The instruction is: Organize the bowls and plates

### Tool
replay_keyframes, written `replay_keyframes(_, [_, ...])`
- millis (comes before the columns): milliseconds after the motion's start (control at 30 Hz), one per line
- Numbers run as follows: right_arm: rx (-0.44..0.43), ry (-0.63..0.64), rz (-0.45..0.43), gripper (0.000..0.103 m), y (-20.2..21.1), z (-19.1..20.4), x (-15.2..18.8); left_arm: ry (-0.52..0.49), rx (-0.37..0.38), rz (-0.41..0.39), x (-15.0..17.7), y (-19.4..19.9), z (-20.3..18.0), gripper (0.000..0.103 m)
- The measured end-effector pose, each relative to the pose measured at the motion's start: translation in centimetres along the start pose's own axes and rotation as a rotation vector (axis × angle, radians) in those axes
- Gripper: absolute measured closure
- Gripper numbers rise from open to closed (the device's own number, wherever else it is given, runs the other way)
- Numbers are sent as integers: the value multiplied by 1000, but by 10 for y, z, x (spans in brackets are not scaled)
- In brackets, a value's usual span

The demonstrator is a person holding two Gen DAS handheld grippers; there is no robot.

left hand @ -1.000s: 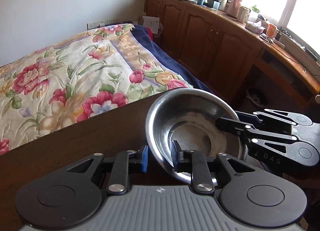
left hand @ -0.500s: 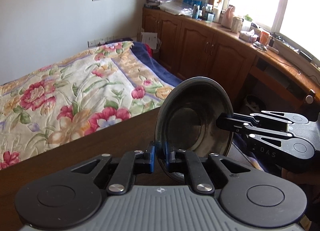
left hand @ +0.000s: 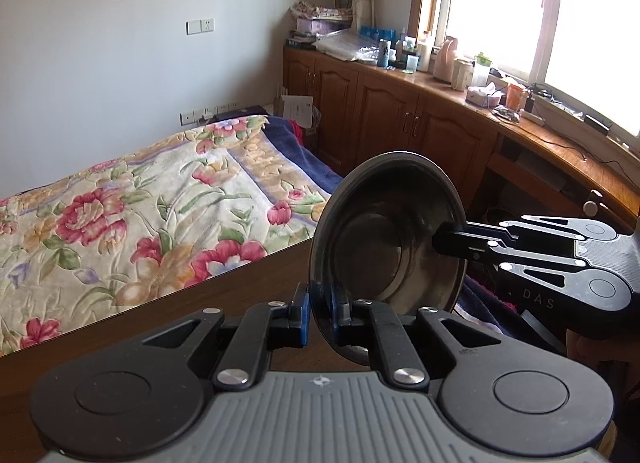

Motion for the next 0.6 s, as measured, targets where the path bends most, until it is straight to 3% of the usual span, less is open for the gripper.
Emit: replay_keyframes(600, [-32, 81, -22, 89, 36, 43, -4, 7, 4, -70, 35, 71, 11, 92])
Point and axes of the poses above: each gripper's, at about its wrist camera, not at the fingertips, and y roughly against the way its jaws point, z to its left, x to its underside, the point moved 4 cm from there along -y, roughly the way its jaws point, and after that the axes turned 5 degrees about y, right-handed, at the moved point
